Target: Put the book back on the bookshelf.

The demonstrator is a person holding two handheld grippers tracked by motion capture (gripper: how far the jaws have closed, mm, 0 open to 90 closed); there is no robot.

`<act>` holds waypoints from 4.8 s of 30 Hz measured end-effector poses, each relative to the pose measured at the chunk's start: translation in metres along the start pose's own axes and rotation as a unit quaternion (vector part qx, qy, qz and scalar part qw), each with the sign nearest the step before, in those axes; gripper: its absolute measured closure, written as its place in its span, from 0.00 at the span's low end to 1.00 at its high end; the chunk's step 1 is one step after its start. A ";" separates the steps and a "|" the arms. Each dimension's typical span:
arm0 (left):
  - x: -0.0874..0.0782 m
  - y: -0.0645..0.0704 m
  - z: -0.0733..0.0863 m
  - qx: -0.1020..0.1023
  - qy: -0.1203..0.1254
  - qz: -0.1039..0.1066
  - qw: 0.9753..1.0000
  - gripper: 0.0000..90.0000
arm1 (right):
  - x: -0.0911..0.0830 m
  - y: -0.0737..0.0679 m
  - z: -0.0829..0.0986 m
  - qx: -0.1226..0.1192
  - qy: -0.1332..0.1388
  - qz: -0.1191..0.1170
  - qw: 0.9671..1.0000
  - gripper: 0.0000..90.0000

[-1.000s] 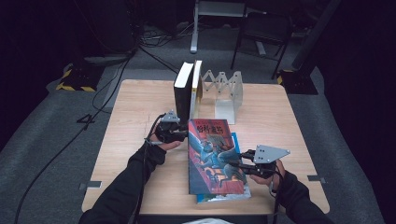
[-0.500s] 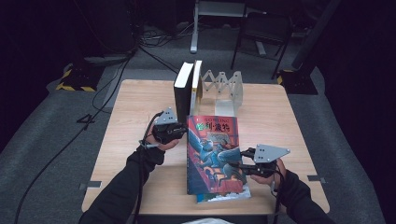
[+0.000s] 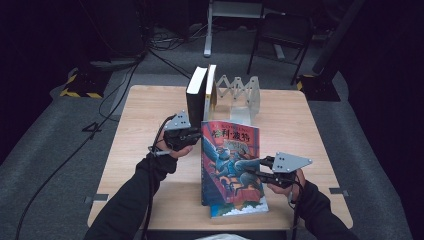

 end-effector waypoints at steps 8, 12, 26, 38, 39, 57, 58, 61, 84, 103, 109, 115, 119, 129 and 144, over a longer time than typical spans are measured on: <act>-0.002 0.013 -0.025 0.032 0.008 0.007 0.999 0.98 | -0.005 -0.001 -0.008 -0.016 0.016 0.016 1.000 0.91; -0.003 0.018 -0.034 0.042 0.009 0.008 0.999 0.98 | -0.008 0.002 -0.009 -0.023 0.022 0.041 0.999 0.95; -0.007 0.032 -0.041 0.072 0.017 -0.006 0.997 0.89 | -0.029 -0.009 -0.007 -0.029 0.040 0.038 0.998 0.95; -0.024 0.038 -0.014 0.079 -0.008 -0.030 0.996 0.62 | -0.036 -0.017 -0.008 -0.039 0.040 0.038 0.998 0.95; -0.027 0.041 -0.005 0.078 -0.017 -0.032 0.996 0.60 | -0.036 -0.017 -0.008 -0.038 0.040 0.037 0.998 0.95; -0.039 0.087 0.103 0.035 -0.159 0.035 0.986 0.25 | -0.036 -0.017 -0.008 -0.048 0.035 0.044 0.997 0.95; -0.037 0.093 0.105 0.034 -0.160 0.043 0.986 0.25 | -0.036 -0.017 -0.008 -0.047 0.035 0.045 0.997 0.95; -0.028 0.104 0.104 0.030 -0.158 0.057 0.985 0.25 | -0.035 -0.017 -0.008 -0.050 0.034 0.044 0.997 0.95; 0.018 0.093 0.061 0.019 -0.078 0.031 0.996 0.46 | -0.033 -0.014 -0.008 -0.053 0.034 0.052 0.997 0.93; 0.012 0.099 0.051 0.062 -0.053 0.052 0.995 0.70 | -0.030 0.005 -0.005 -0.044 0.039 0.099 0.993 0.74; 0.008 0.105 0.050 0.094 -0.058 0.064 0.992 0.72 | -0.031 0.018 0.001 -0.024 0.026 0.130 0.991 0.57; 0.007 0.105 0.052 0.108 -0.060 0.062 0.990 0.73 | -0.027 0.021 0.005 -0.002 0.025 0.114 0.993 0.51; 0.004 0.102 0.052 0.104 -0.057 0.063 0.991 0.72 | -0.024 0.019 0.003 0.001 0.023 0.108 0.994 0.49; 0.000 0.108 0.052 0.132 -0.053 0.078 0.987 0.73 | -0.026 0.027 0.012 0.043 0.006 0.109 0.993 0.37; 0.005 0.106 0.051 0.103 -0.043 0.069 0.991 0.71 | -0.014 0.016 0.009 0.039 0.007 0.074 0.996 0.45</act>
Point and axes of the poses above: each handheld gripper's, and its own axes: x roughly forward along the jaws, z roughly out of its underside, y roughly to its right, the point moved 9 cm from there along x, roughly forward along the jaws, and after that the axes turned 12 degrees about y, right-handed, at the moved point
